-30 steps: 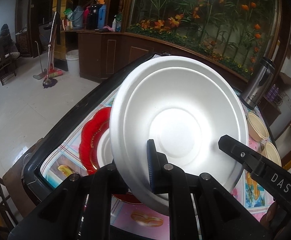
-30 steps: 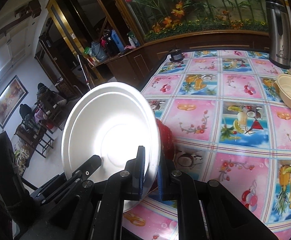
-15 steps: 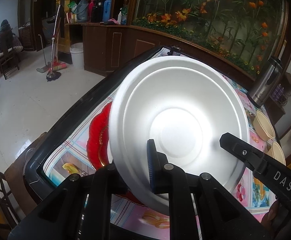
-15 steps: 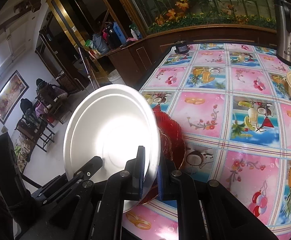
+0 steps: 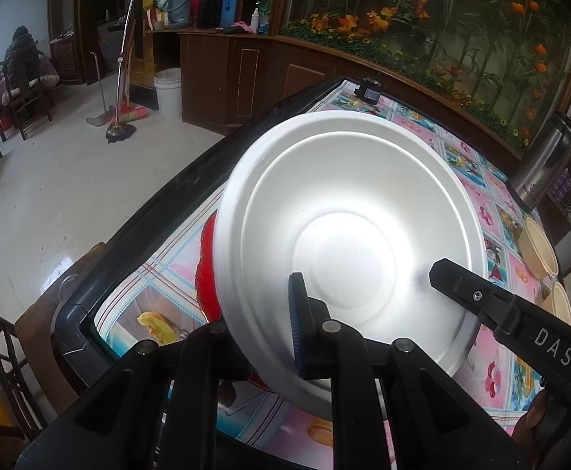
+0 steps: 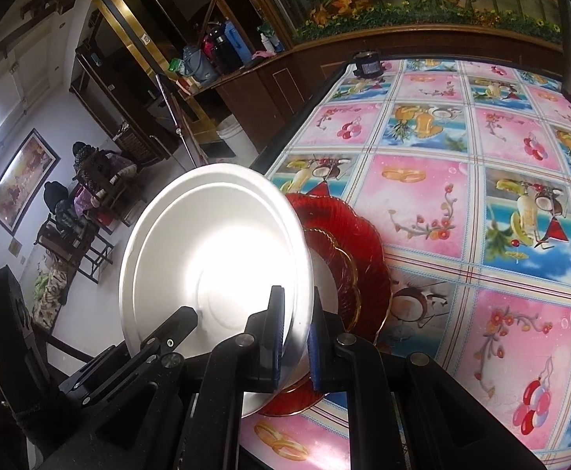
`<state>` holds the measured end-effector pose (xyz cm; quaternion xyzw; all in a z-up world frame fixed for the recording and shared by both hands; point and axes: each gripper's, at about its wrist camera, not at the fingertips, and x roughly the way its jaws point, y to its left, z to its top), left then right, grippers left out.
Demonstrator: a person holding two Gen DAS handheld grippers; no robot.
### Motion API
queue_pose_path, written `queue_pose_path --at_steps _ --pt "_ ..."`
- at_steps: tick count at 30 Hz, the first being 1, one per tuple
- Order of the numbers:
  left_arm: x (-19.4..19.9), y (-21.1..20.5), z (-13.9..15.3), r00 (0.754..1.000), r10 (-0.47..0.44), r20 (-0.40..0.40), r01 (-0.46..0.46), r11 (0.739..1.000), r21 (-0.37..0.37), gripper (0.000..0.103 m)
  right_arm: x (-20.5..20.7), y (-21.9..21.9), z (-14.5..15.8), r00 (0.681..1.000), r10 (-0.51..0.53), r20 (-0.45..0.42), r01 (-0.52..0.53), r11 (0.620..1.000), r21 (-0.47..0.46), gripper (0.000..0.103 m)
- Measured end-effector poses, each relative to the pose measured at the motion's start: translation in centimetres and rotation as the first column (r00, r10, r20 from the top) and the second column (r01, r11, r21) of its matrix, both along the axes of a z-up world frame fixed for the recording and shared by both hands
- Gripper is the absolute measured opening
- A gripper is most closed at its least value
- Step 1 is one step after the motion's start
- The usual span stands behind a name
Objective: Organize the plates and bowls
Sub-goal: 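Lower the white foam plate onto the stack and open the left tool, then move the left tool to the large beige plastic bowl and grasp its rim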
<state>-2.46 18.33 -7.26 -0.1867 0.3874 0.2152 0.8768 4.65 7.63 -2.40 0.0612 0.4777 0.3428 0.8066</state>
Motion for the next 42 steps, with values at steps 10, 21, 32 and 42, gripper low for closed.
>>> queue_pose_path --at_steps 10,21,32,42 --pt "0.5 0.1 -0.4 1.000 0.021 -0.021 -0.021 1.000 -0.004 0.012 0.1 1.1 -1.0 1.000 0.014 -0.001 -0.014 0.999 -0.044 0.014" --pt "0.4 0.6 -0.4 0.999 0.034 -0.020 -0.034 0.999 -0.030 0.024 0.0 1.4 -0.8 1.000 0.005 0.031 -0.003 0.998 -0.065 0.015" --pt "-1.2 1.7 1.3 0.992 0.107 0.074 -0.102 0.993 -0.059 0.060 -0.1 0.4 0.4 0.998 -0.025 0.061 0.028 0.999 -0.035 0.046" --pt "-2.6 0.2 4.3 0.965 0.123 0.230 -0.108 0.991 -0.078 0.079 0.1 -4.1 2.6 0.993 -0.117 0.014 0.115 0.987 0.112 0.083"
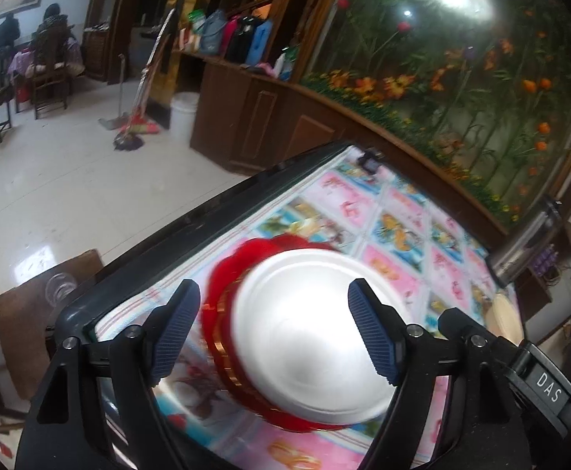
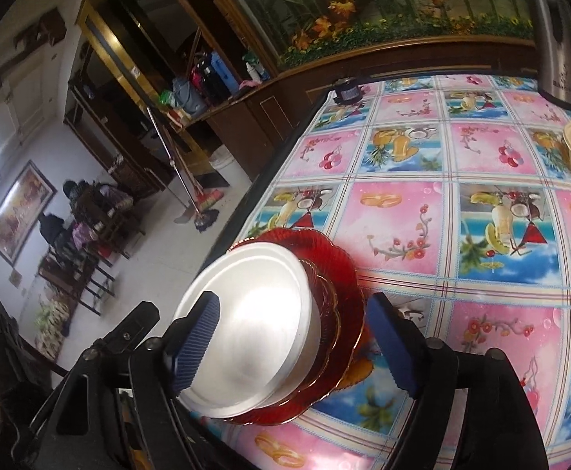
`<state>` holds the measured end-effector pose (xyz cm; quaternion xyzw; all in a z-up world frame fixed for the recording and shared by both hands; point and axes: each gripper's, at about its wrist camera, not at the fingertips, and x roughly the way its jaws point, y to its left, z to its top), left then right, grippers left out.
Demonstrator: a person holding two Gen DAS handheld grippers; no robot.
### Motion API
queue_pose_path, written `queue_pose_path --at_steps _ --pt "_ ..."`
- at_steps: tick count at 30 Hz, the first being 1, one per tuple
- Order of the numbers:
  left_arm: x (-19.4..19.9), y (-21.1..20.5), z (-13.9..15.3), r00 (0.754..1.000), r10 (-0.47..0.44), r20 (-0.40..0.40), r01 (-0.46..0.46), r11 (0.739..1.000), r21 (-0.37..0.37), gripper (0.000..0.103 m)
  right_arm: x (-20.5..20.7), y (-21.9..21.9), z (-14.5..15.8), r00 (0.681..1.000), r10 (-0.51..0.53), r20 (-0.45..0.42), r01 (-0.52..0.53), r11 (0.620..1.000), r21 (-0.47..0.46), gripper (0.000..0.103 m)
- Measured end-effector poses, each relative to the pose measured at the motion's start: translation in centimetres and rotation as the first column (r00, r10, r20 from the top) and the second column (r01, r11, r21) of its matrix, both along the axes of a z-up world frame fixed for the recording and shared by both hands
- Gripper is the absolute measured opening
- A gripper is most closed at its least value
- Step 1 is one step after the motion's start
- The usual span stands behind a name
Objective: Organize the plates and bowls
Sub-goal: 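Move the left tool to the large beige plastic bowl and grasp its rim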
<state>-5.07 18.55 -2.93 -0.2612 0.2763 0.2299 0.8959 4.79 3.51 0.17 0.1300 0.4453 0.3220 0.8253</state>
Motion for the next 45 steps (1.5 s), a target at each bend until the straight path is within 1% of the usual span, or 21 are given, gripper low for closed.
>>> queue_pose_path --at_steps 2,5,8,11,13,16,19,24,32,35,39,42,45 --pt "0.4 -1.0 0.6 0.999 -0.030 0.013 0.030 0.999 0.014 0.082 0.0 -1.4 0.3 1.000 -0.021 -0.011 0.022 0.999 0.032 0.085" --pt "1.2 -2.5 1.1 0.996 -0.089 0.012 0.089 0.996 0.026 0.082 0.1 -3.6 0.4 0.998 -0.048 -0.032 0.050 0.997 0.061 0.087" --pt "2.4 -4.4 1.5 0.986 -0.166 -0.002 0.166 0.986 0.033 0.082 0.3 -5.6 0.2 0.996 -0.072 -0.055 0.076 0.995 0.070 0.089" --pt "3.6 -6.5 1.8 0.967 -0.254 -0.027 0.255 0.967 0.033 0.082 0.6 -7.8 -0.3 0.991 -0.094 -0.092 0.102 0.991 0.082 0.093" --pt "4.7 -8.0 1.8 0.952 -0.301 -0.051 0.302 0.953 0.024 0.082 0.8 -9.5 -0.6 0.987 -0.120 -0.109 0.130 0.988 0.089 0.093" --pt "6.2 -10.1 1.6 0.923 -0.374 -0.086 0.376 0.927 0.004 0.082 1.1 -12.0 -0.9 0.980 -0.155 -0.124 0.167 0.982 0.091 0.093" --pt "7.4 -12.5 1.6 0.899 -0.424 -0.108 0.429 0.903 0.030 0.082 1.5 -15.0 -0.8 0.972 -0.198 -0.123 0.210 0.974 0.090 0.094" --pt "9.3 -15.5 1.2 0.870 -0.469 -0.152 0.480 0.876 0.047 0.082 2.4 -19.4 -0.4 0.957 -0.267 -0.113 0.277 0.957 0.081 0.094" --pt "11.8 -18.9 0.5 0.836 -0.507 -0.210 0.531 0.843 0.083 0.082 4.3 -24.4 -0.1 0.933 -0.340 -0.116 0.349 0.935 0.059 0.094" --pt "12.9 -19.9 0.2 0.824 -0.518 -0.227 0.547 0.832 0.088 0.082 5.1 -26.0 0.3 0.926 -0.362 -0.104 0.368 0.929 0.046 0.094" --pt "14.8 -21.3 0.0 0.809 -0.537 -0.240 0.567 0.820 0.079 0.082 6.3 -28.0 1.0 0.922 -0.375 -0.095 0.380 0.924 0.034 0.094" --pt "16.5 -22.3 0.1 0.802 -0.549 -0.237 0.577 0.814 0.068 0.082 7.7 -29.5 1.4 0.919 -0.384 -0.090 0.387 0.922 0.024 0.094" --pt "18.6 -23.6 0.5 0.795 -0.561 -0.232 0.586 0.808 0.057 0.082 9.7 -31.4 1.7 0.905 -0.414 -0.099 0.416 0.909 0.002 0.094"
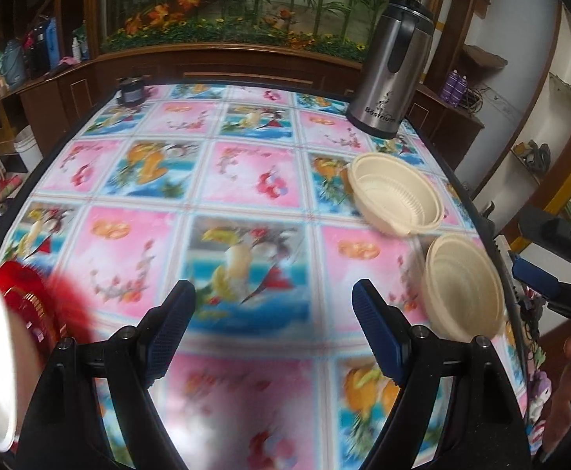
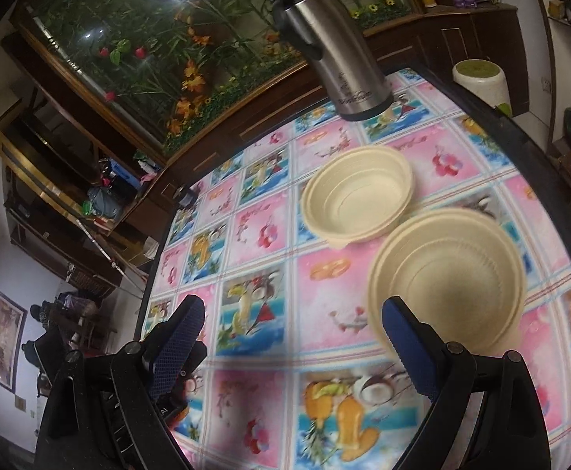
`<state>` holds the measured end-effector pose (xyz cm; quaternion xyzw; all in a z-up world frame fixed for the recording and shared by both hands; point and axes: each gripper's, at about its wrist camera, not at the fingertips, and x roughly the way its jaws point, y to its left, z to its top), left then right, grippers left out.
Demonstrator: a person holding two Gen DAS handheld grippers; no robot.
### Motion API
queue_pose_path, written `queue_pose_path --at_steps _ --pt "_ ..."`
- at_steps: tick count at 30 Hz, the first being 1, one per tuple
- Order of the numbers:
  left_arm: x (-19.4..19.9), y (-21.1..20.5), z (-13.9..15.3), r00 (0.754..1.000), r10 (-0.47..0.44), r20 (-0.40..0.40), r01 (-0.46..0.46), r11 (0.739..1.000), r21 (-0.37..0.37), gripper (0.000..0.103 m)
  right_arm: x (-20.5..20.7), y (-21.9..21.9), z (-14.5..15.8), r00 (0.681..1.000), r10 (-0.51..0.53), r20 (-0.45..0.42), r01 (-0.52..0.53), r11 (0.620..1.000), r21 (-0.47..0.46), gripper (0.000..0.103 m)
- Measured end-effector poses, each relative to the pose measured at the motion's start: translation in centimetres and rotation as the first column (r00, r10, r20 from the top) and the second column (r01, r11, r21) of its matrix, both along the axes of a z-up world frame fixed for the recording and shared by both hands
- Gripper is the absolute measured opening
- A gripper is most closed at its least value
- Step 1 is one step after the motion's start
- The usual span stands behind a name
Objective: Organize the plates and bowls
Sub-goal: 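Move the left tool to the large beige plastic bowl and grasp its rim, then lift the beige bowl with the left tool off the table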
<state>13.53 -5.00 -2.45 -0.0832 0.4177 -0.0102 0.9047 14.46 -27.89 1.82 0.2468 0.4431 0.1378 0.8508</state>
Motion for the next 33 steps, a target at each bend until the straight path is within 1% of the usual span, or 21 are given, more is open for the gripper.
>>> queue_pose_path --at_steps 2,5,8,11,13,15,16,18,19,20,22,25,27,28,29,30,31,32,33 --pt "1.6 -1.0 0.3 1.000 -0.006 0.002 0.006 1.000 -0.008 0.082 1.3 -1.0 0.1 1.000 -0.021 -0.011 0.021 0.999 -0.031 0.094" --pt "4.0 -2.6 0.5 1.000 -0.024 0.006 0.024 1.000 -0.018 0.082 4.0 -1.9 -0.3 0.999 -0.024 -0.045 0.020 0.995 -0.093 0.094" --pt "6.4 -4.3 0.2 1.000 -0.030 0.004 0.031 0.999 -0.019 0.082 6.0 -2.6 -1.1 0.997 -0.029 -0.071 0.020 0.993 -0.117 0.094" --pt "8.8 -5.7 -0.4 0.999 -0.031 -0.016 0.031 0.999 -0.024 0.082 8.4 -3.2 -2.2 0.995 -0.037 -0.094 0.024 0.990 -0.141 0.094" --pt "10.1 -6.6 -1.0 0.999 -0.042 -0.025 0.041 0.999 -0.017 0.082 9.6 -3.7 -3.1 0.992 -0.044 -0.115 0.027 0.989 -0.146 0.093" --pt "11.3 -7.2 -1.7 0.999 -0.033 -0.037 0.033 0.999 -0.007 0.082 10.8 -4.1 -4.1 0.990 -0.044 -0.137 0.024 0.989 -0.143 0.092" --pt "11.9 -7.3 -2.2 0.999 -0.029 -0.047 0.029 1.000 -0.007 0.082 11.4 -4.1 -4.6 0.988 -0.040 -0.147 0.018 0.989 -0.150 0.090" --pt "13.0 -7.6 -3.1 0.997 -0.019 -0.073 0.018 1.000 -0.006 0.082 12.4 -4.2 -5.5 0.985 -0.033 -0.167 0.006 0.987 -0.161 0.083" --pt "13.6 -7.8 -3.6 0.996 -0.015 -0.087 0.014 1.000 -0.009 0.082 12.9 -4.3 -6.0 0.984 -0.035 -0.175 0.006 0.987 -0.161 0.081" --pt "14.1 -7.9 -3.9 0.996 -0.013 -0.090 0.012 1.000 -0.009 0.082 13.5 -4.4 -6.5 0.982 -0.039 -0.183 0.009 0.986 -0.166 0.078" --pt "14.7 -8.2 -4.1 0.996 -0.008 -0.091 0.007 1.000 -0.005 0.082 14.4 -4.3 -7.1 0.980 -0.034 -0.194 0.000 0.985 -0.174 0.076" --pt "15.4 -8.5 -4.5 0.996 -0.007 -0.093 0.006 1.000 -0.006 0.082 15.4 -4.0 -8.0 0.978 -0.030 -0.206 -0.012 0.981 -0.195 0.070" --pt "15.8 -8.6 -4.8 0.996 -0.002 -0.087 0.002 1.000 -0.007 0.082 15.7 -3.8 -8.3 0.977 -0.032 -0.211 -0.013 0.978 -0.207 0.061" --pt "15.9 -8.7 -5.0 0.996 -0.006 -0.088 0.005 1.000 -0.013 0.082 15.8 -3.7 -8.4 0.976 -0.031 -0.215 -0.015 0.978 -0.210 0.060" --pt "16.1 -8.7 -5.1 0.996 -0.004 -0.090 0.003 1.000 -0.013 0.080 16.0 -3.6 -8.6 0.975 -0.029 -0.220 -0.018 0.978 -0.209 0.058" --pt "16.2 -8.8 -5.2 0.996 0.000 -0.091 -0.001 1.000 -0.012 0.068 16.1 -3.6 -8.6 0.975 -0.027 -0.221 -0.021 0.978 -0.210 0.055" --pt "16.4 -9.0 -5.5 0.995 -0.006 -0.100 0.005 1.000 -0.006 0.053 16.2 -3.4 -8.7 0.975 -0.026 -0.220 -0.022 0.976 -0.215 0.054" --pt "16.6 -9.2 -5.8 0.994 -0.016 -0.111 0.018 1.000 0.011 0.045 16.2 -3.2 -8.8 0.975 -0.025 -0.220 -0.025 0.974 -0.225 0.050" --pt "16.7 -9.4 -6.2 0.992 -0.022 -0.126 0.027 0.999 0.038 0.024 16.3 -3.1 -8.9 0.974 -0.026 -0.224 -0.027 0.972 -0.234 0.043"
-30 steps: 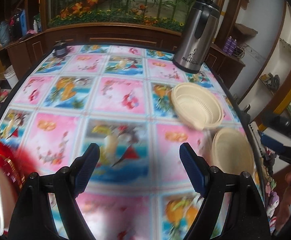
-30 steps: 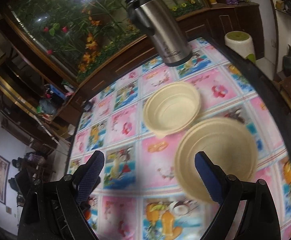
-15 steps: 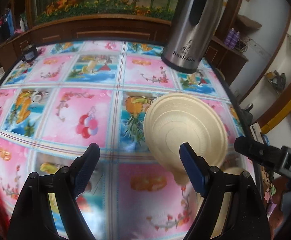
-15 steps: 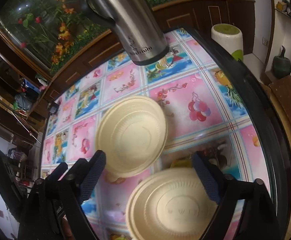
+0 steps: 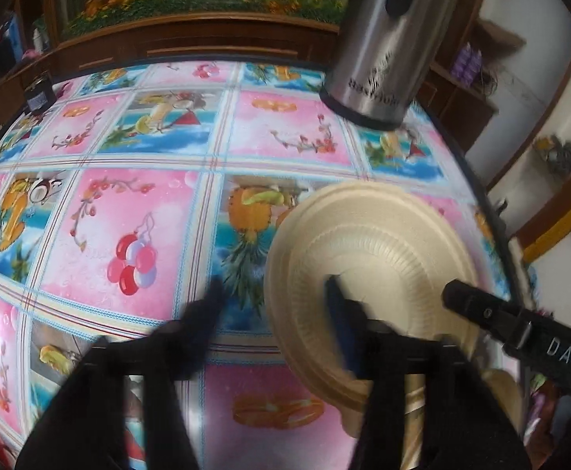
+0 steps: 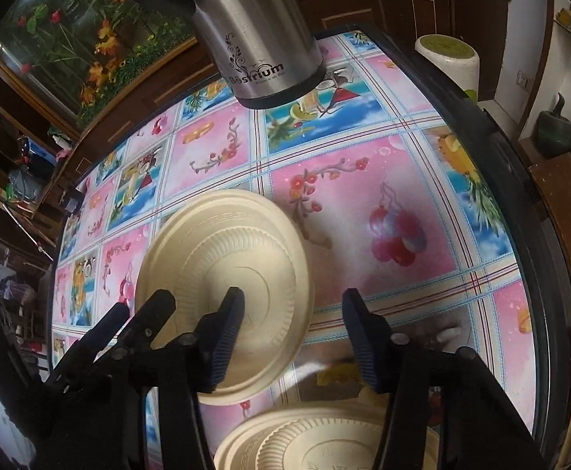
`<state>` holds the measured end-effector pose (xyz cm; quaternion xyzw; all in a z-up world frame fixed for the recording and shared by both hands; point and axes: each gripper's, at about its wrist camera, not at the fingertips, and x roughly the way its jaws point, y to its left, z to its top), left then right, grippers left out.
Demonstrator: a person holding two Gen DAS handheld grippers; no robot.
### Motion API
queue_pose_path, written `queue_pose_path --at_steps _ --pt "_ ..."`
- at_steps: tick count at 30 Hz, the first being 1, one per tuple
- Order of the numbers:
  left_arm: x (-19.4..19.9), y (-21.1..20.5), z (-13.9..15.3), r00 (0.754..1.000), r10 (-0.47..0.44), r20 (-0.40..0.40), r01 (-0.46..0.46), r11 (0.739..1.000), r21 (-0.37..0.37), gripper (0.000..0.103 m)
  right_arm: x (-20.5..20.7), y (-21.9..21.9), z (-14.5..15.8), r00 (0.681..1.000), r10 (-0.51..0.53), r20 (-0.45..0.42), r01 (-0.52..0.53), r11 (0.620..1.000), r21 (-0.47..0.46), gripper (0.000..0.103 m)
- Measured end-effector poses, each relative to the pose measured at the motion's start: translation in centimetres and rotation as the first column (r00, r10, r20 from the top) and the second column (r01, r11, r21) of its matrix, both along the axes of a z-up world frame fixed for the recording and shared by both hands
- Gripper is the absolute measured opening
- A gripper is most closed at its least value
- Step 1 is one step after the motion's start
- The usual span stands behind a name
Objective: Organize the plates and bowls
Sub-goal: 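Lift the beige bowl with the left tool off the table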
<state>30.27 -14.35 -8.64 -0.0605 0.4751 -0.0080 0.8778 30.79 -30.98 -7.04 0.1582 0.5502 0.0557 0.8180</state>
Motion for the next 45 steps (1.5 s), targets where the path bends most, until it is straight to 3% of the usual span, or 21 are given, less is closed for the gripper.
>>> queue_pose_path --at_steps 1,2,5,17,26,45 --pt "0.1 0.0 -0.4 1.000 -0.005 -0.019 0.005 1.000 0.002 0.014 0.1 0.1 -0.2 1.000 0.000 -0.010 0.000 1.000 -0.011 0.037" --pt "0.1 0.2 -0.7 1.000 -0.005 -0.020 0.005 1.000 -0.010 0.014 0.1 0.2 -0.4 1.000 -0.001 -0.018 0.001 1.000 -0.016 0.024" --pt "-0.2 0.5 -0.5 1.000 -0.011 -0.021 0.011 1.000 -0.013 0.013 0.0 0.7 -0.7 1.000 0.015 -0.026 -0.015 1.000 0.002 0.012" --pt "-4.2 3.4 1.8 0.999 0.027 0.017 -0.027 1.000 0.006 0.013 -3.0 3.9 1.8 0.998 0.061 0.028 -0.061 0.998 0.003 0.011" --pt "-10.2 6.4 2.8 0.998 0.058 0.031 -0.059 0.998 0.020 0.014 -8.6 7.3 3.5 0.992 0.109 0.063 -0.110 0.994 0.005 0.011" --pt "-20.5 9.3 1.0 0.999 0.037 0.012 -0.037 0.999 0.001 0.014 -20.4 10.7 2.8 0.989 0.136 0.064 -0.135 0.991 -0.021 0.011"
